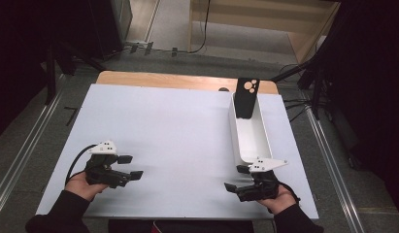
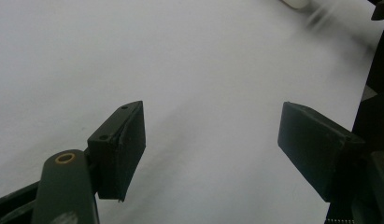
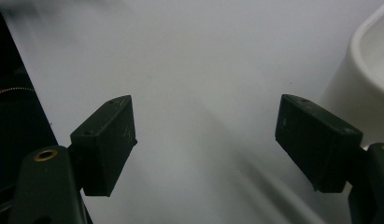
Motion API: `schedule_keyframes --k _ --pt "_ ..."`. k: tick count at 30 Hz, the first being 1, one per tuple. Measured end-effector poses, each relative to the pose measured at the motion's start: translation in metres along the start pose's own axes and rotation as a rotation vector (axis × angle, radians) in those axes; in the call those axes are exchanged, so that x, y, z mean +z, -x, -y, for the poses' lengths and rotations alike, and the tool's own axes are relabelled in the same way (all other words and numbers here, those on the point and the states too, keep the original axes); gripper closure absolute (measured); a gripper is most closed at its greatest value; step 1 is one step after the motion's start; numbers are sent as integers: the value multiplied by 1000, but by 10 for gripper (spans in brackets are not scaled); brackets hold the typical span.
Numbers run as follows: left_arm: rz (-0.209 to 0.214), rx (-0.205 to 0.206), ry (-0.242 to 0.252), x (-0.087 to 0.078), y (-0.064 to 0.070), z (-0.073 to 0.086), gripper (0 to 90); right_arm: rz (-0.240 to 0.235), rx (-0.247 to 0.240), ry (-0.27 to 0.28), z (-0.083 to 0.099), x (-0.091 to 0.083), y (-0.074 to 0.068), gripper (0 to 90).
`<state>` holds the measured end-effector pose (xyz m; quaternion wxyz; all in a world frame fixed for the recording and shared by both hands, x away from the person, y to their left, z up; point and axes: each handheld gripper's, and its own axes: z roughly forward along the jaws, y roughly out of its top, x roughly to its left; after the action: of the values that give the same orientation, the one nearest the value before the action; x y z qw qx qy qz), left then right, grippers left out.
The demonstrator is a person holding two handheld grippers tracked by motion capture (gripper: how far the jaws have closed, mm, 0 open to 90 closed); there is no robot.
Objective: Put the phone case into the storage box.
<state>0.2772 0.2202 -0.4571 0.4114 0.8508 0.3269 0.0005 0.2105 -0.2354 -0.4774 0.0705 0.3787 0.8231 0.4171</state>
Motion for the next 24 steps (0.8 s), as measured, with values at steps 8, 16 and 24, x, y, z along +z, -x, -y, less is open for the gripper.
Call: schedule_keyframes --k 8,16,24 --pt "2 -1 -3 1 0 0 231 -7 -3 -1 0 0 0 188" --pt "1 2 -5 1 1 0 231 2 -4 3 0 -1 0 188" --pt "0 2 -7 1 0 0 231 6 -8 -1 0 -1 0 188"
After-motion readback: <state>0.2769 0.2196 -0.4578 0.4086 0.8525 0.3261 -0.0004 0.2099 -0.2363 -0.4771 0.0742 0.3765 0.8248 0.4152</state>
